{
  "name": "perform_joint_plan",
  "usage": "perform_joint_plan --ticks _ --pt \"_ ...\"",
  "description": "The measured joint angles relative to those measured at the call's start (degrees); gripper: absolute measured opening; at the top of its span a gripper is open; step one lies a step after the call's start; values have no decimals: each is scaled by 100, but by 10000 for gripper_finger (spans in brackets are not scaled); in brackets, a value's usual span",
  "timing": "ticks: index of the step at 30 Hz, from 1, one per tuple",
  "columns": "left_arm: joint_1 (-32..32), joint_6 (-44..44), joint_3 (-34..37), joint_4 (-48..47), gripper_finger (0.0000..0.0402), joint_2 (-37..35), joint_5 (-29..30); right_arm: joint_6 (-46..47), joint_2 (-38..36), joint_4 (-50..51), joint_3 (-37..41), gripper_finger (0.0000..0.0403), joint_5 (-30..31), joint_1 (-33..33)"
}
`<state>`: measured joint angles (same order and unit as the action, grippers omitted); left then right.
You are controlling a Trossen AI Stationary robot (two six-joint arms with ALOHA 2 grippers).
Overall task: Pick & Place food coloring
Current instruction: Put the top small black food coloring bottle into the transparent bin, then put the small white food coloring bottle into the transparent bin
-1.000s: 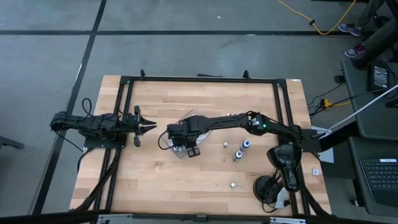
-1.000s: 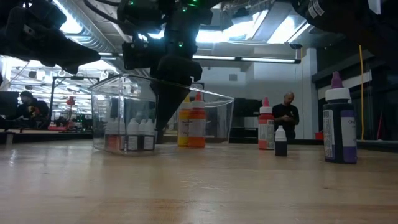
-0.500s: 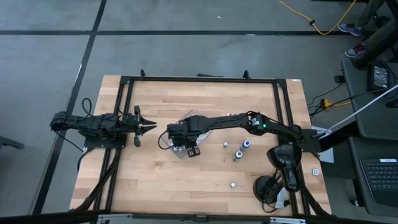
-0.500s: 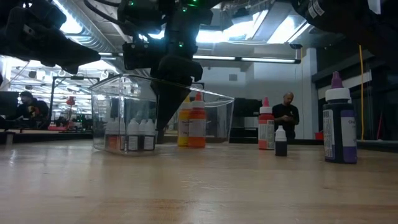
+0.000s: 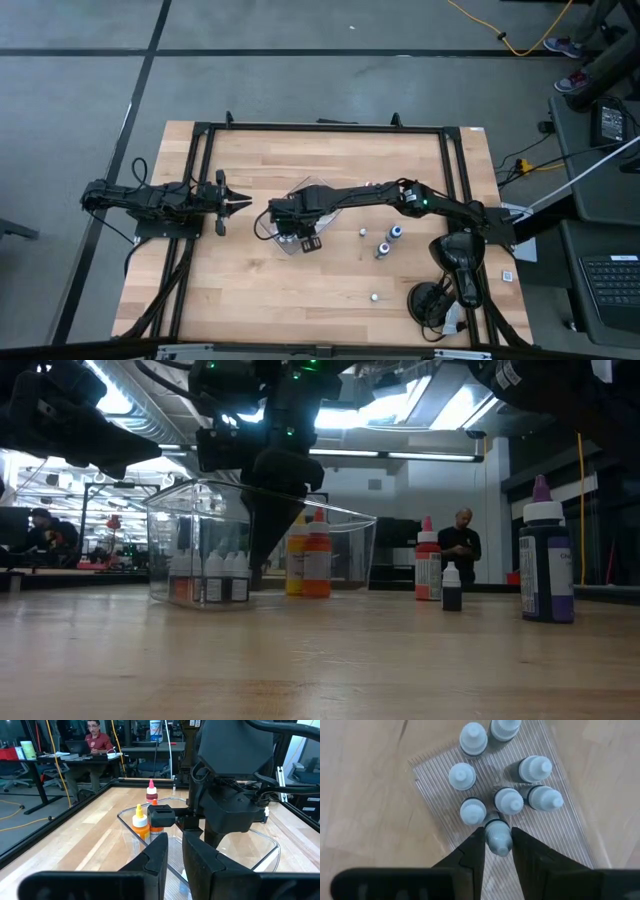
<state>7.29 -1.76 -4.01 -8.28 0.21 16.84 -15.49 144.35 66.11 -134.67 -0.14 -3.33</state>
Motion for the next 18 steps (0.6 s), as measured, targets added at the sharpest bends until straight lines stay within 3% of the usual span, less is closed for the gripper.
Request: perform_joint_plan --ticks 7,18 --pt "-1 0 2 -2 58 0 0 -4 0 -3 0 103 -2 7" --pt "0 -2 2 0 53 0 0 -118 -1 -17 -4 160 25 7"
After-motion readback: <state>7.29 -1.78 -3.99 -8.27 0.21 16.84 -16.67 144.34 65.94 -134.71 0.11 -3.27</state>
